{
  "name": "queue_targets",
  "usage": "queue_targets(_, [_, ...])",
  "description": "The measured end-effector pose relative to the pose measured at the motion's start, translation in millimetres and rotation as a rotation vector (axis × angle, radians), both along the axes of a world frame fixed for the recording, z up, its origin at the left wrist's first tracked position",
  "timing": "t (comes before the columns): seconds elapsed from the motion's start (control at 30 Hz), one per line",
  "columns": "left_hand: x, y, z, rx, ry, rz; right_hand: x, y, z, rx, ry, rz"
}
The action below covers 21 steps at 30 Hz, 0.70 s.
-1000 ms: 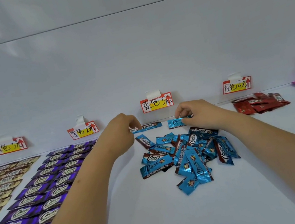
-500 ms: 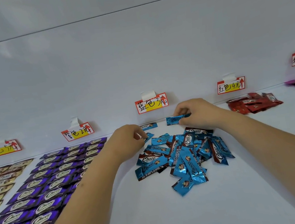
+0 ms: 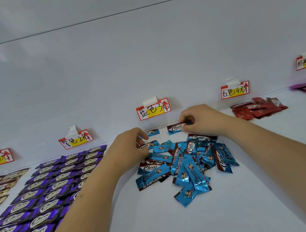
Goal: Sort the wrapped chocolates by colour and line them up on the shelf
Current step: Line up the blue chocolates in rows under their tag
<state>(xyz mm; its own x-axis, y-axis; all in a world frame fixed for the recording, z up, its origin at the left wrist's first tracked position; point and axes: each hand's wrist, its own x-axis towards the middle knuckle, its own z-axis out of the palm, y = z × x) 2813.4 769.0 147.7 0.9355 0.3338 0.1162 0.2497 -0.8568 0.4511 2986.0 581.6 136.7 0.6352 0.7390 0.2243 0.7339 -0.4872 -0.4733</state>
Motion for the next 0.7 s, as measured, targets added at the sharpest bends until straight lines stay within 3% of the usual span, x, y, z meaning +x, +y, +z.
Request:
queue_targets(0.2, [3,6,0,0.155,-0.025,0.007,0,14,-5,0.019,-0.120,-0.027])
queue_targets(0.37, [3,12,-5,0.225,0.025,0.053,-12,11,2,-0.002,-0.349,-0.041])
queue_targets(0.5, [5,14,-10,0.222,0.054,0.037,-13,10,1,-0.151,-0.223,0.047])
queue_targets(0.7, [5,15,-11,0.228,0.084,0.032,-15,12,4,-0.138,-0.136,0.091])
